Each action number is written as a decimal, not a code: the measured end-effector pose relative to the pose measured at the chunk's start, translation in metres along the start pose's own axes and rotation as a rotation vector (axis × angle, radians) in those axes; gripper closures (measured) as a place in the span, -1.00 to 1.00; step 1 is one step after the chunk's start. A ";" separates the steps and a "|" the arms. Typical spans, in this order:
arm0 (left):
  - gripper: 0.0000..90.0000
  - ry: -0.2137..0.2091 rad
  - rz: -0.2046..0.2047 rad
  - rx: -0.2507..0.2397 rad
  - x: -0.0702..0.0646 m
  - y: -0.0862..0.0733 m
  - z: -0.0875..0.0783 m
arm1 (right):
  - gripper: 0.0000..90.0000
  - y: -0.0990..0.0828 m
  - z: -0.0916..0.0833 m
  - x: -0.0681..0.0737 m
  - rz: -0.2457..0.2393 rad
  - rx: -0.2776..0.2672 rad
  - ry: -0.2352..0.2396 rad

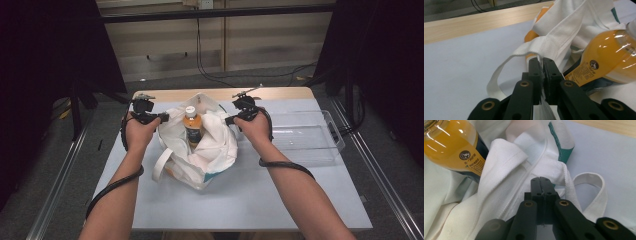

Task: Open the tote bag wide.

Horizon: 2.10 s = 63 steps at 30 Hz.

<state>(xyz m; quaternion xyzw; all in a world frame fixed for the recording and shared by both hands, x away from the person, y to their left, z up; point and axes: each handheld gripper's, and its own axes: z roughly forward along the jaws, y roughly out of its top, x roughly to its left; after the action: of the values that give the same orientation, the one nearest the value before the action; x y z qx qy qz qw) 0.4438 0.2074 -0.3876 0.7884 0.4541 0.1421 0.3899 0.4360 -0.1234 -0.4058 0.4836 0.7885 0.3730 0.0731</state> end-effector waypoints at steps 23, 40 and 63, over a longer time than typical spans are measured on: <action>0.93 -0.018 -0.014 -0.013 -0.007 0.007 -0.005 | 1.00 0.019 -0.023 0.019 -0.036 -0.055 0.026; 0.93 -0.002 -0.029 -0.001 0.000 0.004 0.002 | 1.00 0.021 -0.007 0.025 -0.067 -0.041 0.044; 0.94 0.040 -0.072 -0.014 0.023 -0.014 0.021 | 1.00 0.004 0.024 0.011 -0.036 0.013 0.016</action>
<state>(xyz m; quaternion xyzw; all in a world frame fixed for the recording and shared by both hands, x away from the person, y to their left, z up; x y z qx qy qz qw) 0.4600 0.2201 -0.4153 0.7658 0.4890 0.1469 0.3911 0.4448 -0.1010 -0.4179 0.4667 0.8001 0.3702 0.0705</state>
